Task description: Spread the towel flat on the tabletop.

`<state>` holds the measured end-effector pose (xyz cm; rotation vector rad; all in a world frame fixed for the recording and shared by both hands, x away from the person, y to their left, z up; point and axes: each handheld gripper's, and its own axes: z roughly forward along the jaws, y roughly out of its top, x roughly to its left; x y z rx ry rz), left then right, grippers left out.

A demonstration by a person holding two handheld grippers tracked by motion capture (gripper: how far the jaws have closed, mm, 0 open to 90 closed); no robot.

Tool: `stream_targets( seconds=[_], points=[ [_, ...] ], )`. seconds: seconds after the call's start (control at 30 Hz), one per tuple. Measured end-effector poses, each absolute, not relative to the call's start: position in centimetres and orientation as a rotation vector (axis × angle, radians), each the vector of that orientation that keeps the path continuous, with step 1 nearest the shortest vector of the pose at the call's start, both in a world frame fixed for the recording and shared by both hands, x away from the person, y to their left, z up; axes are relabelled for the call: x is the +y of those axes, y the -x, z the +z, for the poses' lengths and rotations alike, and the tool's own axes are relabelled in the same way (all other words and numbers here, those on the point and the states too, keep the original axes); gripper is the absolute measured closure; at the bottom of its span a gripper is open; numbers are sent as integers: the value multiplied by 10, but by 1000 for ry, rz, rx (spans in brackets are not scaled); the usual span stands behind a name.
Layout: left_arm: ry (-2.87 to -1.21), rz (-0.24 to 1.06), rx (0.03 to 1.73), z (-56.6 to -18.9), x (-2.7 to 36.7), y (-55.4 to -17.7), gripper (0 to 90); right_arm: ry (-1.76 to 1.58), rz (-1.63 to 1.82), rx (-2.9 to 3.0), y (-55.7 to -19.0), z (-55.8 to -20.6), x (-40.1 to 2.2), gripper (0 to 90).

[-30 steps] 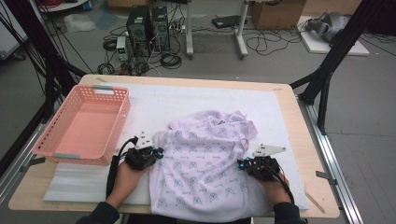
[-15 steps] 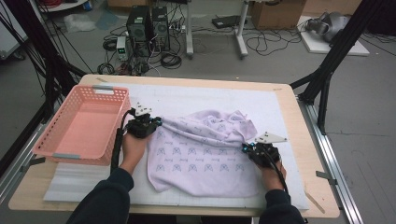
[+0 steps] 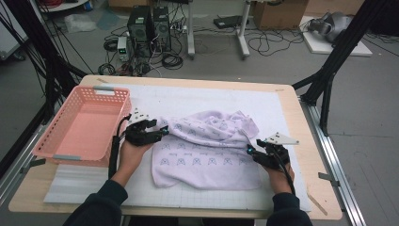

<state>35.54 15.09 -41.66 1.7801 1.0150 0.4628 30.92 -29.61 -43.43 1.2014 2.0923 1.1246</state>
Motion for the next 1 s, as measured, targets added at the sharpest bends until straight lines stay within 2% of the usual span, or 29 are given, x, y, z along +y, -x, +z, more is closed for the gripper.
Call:
stream_targets(
  seconds=[0.3, 0.57, 0.8, 0.9, 1.0],
  points=[
    [-1823, 370, 975, -431, 165, -320, 369, -1140, 1173, 2152, -284, -433, -302, 464],
    [-1852, 330, 975, -435, 172, -312, 374, -1160, 1184, 2104, -283, -430, -306, 465],
    [-1923, 251, 964, -444, 160, -312, 381, -1154, 1189, 2114, -282, -431, -307, 476],
    [-1987, 261, 958, -450, 151, -312, 383, -1128, 1233, 2142, -281, -428, -308, 476],
    [-2036, 343, 934, -451, 143, -307, 424, -1080, 1275, 2203, -277, -427, -310, 461]
  ],
)
